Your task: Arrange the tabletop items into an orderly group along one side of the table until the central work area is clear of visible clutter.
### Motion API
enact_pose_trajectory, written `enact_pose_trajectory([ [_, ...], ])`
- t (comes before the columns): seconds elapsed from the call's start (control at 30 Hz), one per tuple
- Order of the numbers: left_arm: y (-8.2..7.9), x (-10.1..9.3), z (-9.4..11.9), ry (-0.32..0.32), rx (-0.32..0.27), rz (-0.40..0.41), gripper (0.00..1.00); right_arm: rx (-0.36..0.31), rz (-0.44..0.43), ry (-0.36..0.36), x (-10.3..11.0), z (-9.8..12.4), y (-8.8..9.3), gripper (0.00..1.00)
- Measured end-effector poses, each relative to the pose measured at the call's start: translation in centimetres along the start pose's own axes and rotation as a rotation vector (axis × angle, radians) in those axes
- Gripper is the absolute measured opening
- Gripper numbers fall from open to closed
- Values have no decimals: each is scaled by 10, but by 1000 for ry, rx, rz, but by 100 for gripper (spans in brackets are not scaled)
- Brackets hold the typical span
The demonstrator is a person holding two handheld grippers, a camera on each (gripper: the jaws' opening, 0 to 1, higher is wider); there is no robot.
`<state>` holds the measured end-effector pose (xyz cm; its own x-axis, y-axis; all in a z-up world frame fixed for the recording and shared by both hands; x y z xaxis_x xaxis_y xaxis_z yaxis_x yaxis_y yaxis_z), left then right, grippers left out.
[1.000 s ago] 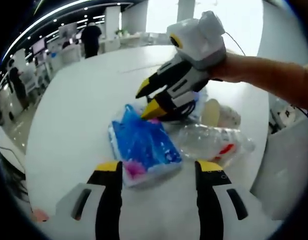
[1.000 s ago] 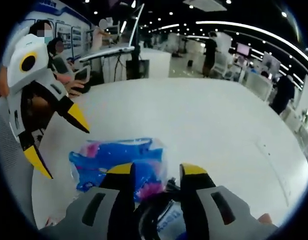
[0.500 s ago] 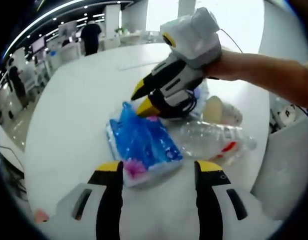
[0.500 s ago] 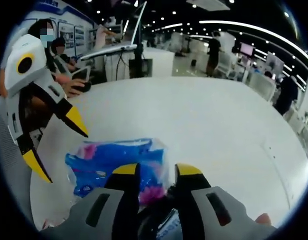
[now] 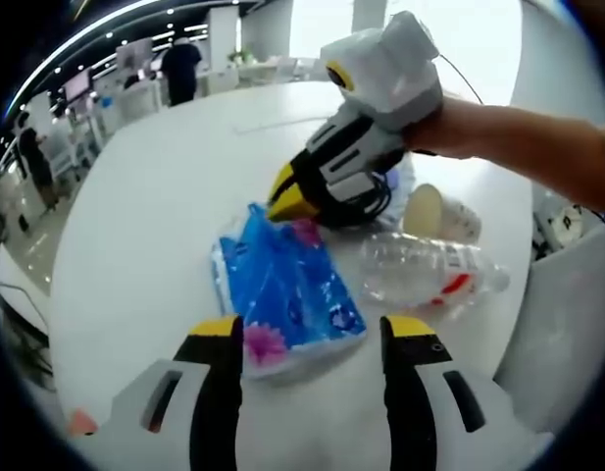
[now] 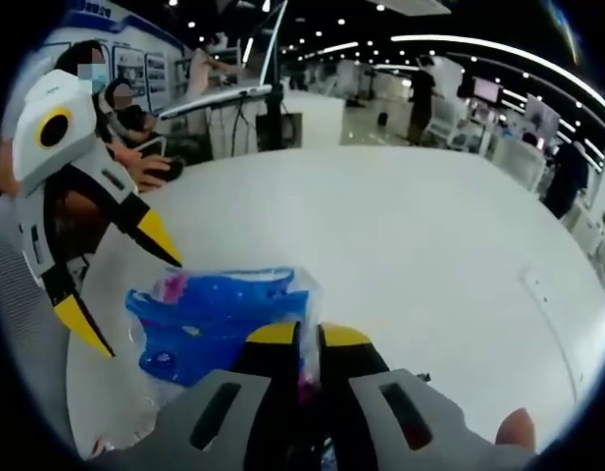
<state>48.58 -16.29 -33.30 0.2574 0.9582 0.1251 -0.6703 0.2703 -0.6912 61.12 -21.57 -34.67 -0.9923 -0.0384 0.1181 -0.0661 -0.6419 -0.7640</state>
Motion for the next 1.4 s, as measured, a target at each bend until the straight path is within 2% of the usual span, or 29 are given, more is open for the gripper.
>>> enact_pose_trajectory([
  [0.2, 8, 9, 0, -35, 23, 10, 52, 11, -47, 3, 4, 2, 0, 3],
  [0.5, 12, 15, -2, -56, 34, 18, 45, 20, -57, -1, 6, 3, 2, 2],
  [0.77, 13, 15, -5, -49, 36, -13, 28, 20, -68, 2, 8, 5, 3, 2],
  [0.9, 11, 17, -5, -52, 23, -16, 24, 22, -72, 0, 9, 5, 3, 2],
  [1.0, 10, 17, -4, -50, 14, -15, 17, 21, -70, 0, 10, 6, 2, 3],
  [1.17, 11, 19, -4, -57, 18, -10, 13, 18, -66, 0, 11, 6, -1, 3],
  [1.27, 12, 21, -5, -64, 21, -7, 7, 17, -67, -3, 12, 6, -2, 3],
  [1.4, 13, 22, -6, -67, 29, 8, 3, 17, -68, -3, 13, 6, -1, 3],
])
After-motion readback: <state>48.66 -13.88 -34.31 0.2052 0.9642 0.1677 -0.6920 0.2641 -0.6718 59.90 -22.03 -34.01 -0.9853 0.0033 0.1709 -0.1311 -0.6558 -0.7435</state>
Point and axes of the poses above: the point that each gripper's makers call its tool centre point, and the gripper's own axes: z roughly backward along the fingers, x roughly to its left, y roughly out of its underside, the point moved 4 cm from there along z, roughly backward along the fingers, and after that the axes turned 15 degrees about -y, right-handed, at the moved point
